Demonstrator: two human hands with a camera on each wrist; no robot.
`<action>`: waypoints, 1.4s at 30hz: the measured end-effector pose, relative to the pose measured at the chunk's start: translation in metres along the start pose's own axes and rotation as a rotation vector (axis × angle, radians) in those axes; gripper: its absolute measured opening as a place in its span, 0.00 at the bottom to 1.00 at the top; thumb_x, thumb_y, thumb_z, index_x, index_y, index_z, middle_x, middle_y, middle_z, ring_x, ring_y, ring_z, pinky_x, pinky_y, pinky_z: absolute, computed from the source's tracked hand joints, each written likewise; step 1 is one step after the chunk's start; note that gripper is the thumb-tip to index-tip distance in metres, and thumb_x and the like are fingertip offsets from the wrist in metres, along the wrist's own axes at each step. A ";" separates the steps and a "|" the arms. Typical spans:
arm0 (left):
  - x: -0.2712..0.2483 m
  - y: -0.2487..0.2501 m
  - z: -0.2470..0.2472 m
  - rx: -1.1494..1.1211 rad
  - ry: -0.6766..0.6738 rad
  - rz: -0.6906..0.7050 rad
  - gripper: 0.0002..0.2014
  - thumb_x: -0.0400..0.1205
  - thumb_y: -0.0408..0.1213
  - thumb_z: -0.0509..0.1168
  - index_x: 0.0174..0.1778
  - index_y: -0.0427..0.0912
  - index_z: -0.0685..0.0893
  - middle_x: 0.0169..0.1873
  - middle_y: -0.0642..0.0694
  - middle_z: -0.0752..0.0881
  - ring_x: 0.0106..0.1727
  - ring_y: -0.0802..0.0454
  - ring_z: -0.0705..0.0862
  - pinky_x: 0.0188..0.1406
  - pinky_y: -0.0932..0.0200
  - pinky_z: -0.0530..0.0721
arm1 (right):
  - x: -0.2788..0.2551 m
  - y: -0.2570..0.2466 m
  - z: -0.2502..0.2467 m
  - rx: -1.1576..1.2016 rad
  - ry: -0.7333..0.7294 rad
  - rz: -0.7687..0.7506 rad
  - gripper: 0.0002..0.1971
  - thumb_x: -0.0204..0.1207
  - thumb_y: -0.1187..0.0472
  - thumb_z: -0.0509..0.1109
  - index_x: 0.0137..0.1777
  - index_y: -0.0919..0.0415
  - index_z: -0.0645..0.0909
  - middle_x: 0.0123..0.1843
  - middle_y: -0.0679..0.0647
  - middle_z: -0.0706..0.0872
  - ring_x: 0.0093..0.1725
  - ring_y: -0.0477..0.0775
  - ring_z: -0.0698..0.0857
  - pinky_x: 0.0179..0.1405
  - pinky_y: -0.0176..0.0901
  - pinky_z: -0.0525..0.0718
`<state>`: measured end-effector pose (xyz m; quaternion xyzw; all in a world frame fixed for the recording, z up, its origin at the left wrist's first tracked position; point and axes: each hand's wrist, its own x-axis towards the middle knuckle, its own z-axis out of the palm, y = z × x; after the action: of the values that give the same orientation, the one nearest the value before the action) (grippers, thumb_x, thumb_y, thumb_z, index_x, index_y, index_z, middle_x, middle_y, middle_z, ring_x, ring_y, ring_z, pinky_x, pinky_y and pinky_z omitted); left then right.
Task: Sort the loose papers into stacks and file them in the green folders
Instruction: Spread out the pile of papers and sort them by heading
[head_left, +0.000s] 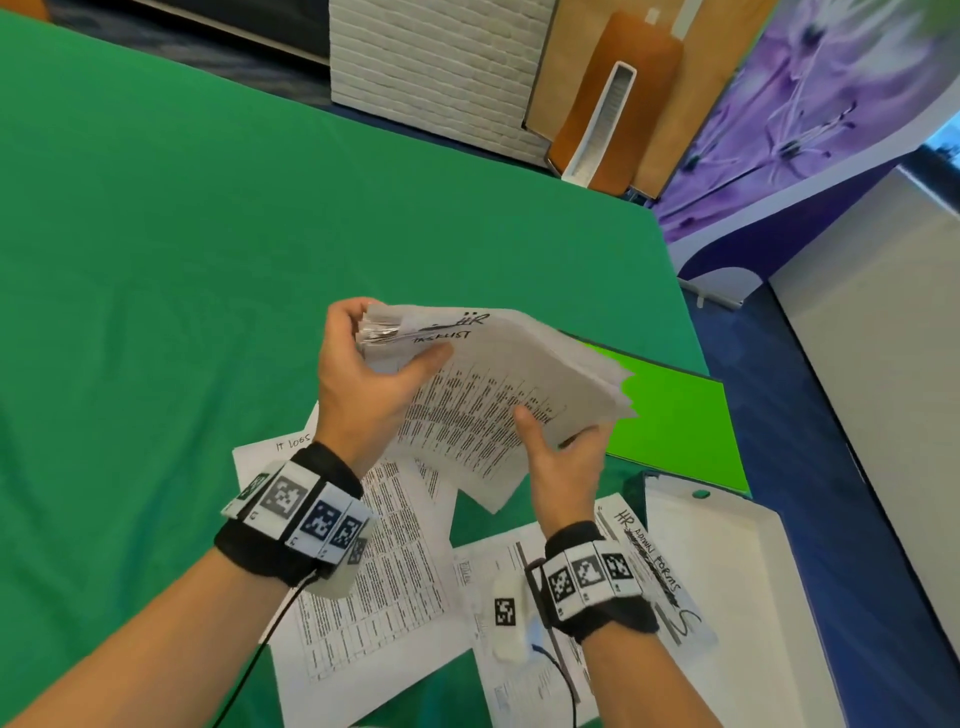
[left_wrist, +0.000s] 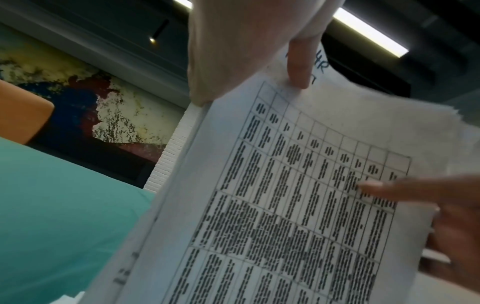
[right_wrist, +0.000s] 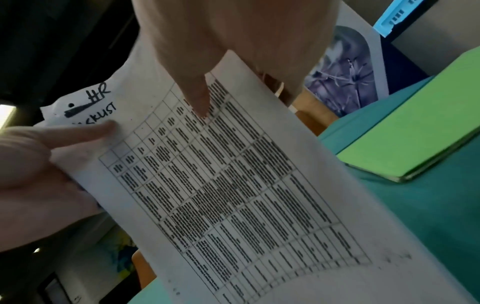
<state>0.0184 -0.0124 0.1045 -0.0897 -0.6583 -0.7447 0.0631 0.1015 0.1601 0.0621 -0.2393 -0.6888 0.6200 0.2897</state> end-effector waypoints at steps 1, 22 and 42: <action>0.001 0.000 0.000 0.002 -0.017 -0.018 0.31 0.67 0.46 0.82 0.59 0.41 0.74 0.56 0.42 0.85 0.57 0.47 0.87 0.57 0.42 0.87 | 0.002 -0.004 0.001 -0.013 -0.006 -0.020 0.34 0.70 0.62 0.80 0.71 0.56 0.66 0.61 0.51 0.84 0.62 0.43 0.84 0.62 0.41 0.85; -0.035 -0.071 -0.026 0.179 -0.488 -0.369 0.20 0.79 0.39 0.70 0.67 0.46 0.79 0.57 0.49 0.88 0.55 0.54 0.89 0.56 0.51 0.88 | 0.021 -0.005 -0.066 -0.167 -0.044 0.204 0.18 0.77 0.67 0.73 0.65 0.65 0.77 0.61 0.60 0.87 0.56 0.52 0.88 0.50 0.40 0.85; -0.063 -0.128 -0.059 0.289 -0.260 -0.870 0.24 0.84 0.39 0.66 0.75 0.37 0.70 0.63 0.48 0.79 0.60 0.42 0.83 0.60 0.50 0.80 | -0.021 -0.003 -0.141 -0.971 0.082 -0.100 0.06 0.80 0.58 0.70 0.50 0.59 0.85 0.44 0.56 0.90 0.45 0.60 0.85 0.43 0.45 0.78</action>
<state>0.0499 -0.0569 -0.0401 0.1116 -0.7339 -0.5856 -0.3255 0.2153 0.2461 0.0722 -0.3378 -0.8970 0.2024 0.2009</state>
